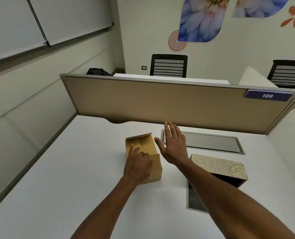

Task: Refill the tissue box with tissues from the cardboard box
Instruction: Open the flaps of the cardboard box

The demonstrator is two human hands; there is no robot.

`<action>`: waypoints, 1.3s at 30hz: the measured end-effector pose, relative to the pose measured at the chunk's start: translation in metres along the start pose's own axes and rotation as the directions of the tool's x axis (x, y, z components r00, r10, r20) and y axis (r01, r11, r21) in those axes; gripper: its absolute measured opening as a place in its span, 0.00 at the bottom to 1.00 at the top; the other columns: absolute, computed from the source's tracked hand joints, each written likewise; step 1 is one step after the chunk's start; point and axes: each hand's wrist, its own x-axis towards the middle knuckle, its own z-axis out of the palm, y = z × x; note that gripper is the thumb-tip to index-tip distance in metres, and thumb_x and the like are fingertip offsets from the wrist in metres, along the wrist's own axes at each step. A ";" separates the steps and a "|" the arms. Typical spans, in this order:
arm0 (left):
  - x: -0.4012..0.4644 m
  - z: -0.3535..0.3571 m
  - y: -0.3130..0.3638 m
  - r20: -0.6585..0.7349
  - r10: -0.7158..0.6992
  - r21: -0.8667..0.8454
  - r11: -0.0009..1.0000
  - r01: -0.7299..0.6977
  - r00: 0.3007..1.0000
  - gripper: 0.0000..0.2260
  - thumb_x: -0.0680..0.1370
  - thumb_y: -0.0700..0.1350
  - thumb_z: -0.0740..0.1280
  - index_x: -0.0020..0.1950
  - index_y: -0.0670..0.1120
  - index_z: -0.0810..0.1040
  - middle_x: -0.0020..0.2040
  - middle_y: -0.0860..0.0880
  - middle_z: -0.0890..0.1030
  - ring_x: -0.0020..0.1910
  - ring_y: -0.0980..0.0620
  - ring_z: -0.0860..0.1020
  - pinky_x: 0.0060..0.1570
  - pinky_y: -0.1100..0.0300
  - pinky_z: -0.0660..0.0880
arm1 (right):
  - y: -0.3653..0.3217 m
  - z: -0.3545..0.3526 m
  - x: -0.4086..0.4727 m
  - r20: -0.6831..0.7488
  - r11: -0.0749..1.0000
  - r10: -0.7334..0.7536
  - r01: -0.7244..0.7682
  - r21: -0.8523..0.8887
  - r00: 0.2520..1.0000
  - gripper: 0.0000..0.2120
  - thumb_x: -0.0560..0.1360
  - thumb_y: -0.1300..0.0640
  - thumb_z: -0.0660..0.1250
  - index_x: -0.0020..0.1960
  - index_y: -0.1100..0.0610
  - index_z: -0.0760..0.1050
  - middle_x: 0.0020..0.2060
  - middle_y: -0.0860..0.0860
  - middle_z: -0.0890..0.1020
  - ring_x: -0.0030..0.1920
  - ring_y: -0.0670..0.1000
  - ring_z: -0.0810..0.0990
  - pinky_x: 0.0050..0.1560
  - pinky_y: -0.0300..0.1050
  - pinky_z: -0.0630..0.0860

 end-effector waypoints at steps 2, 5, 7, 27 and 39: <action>-0.003 0.002 -0.002 -0.018 0.000 -0.048 0.999 -0.001 1.000 0.23 0.81 0.59 0.52 0.57 0.48 0.82 0.56 0.48 0.84 0.60 0.48 0.77 0.77 0.43 0.54 | -0.004 0.005 0.001 0.006 1.000 0.009 -0.009 0.004 1.000 0.41 0.79 0.30 0.46 0.83 0.53 0.48 0.83 0.54 0.55 0.82 0.56 0.51 0.78 0.60 0.58; -0.011 0.007 -0.001 -0.101 -0.018 -0.162 0.987 0.001 0.995 0.22 0.82 0.58 0.53 0.49 0.49 0.83 0.47 0.49 0.85 0.48 0.51 0.80 0.71 0.45 0.66 | -0.010 0.015 0.003 0.015 0.998 0.029 -0.030 0.052 0.999 0.39 0.80 0.32 0.50 0.83 0.54 0.50 0.82 0.55 0.56 0.81 0.57 0.53 0.77 0.60 0.60; -0.018 0.007 0.001 -0.104 -0.082 -0.300 0.953 0.047 0.991 0.23 0.83 0.59 0.53 0.41 0.49 0.82 0.39 0.51 0.84 0.38 0.54 0.79 0.59 0.50 0.75 | -0.016 0.022 0.007 0.014 0.988 0.079 -0.080 0.132 0.997 0.37 0.81 0.35 0.55 0.83 0.54 0.52 0.82 0.55 0.56 0.81 0.57 0.55 0.75 0.61 0.62; -0.009 0.057 -0.013 -0.004 -0.424 -0.317 0.859 0.401 0.906 0.23 0.80 0.59 0.60 0.71 0.49 0.70 0.74 0.45 0.68 0.68 0.46 0.69 0.64 0.53 0.71 | -0.029 0.097 -0.067 0.159 0.928 0.280 -0.309 0.208 0.947 0.25 0.82 0.52 0.63 0.78 0.54 0.65 0.76 0.54 0.68 0.73 0.57 0.69 0.70 0.54 0.72; 0.015 0.048 -0.019 0.145 -0.462 -0.314 0.817 0.483 0.875 0.40 0.72 0.67 0.68 0.77 0.51 0.57 0.76 0.45 0.62 0.70 0.43 0.66 0.63 0.50 0.73 | -0.023 0.097 -0.076 0.086 0.937 0.245 -0.258 0.234 0.966 0.23 0.80 0.51 0.67 0.74 0.55 0.70 0.73 0.55 0.70 0.71 0.57 0.71 0.66 0.50 0.74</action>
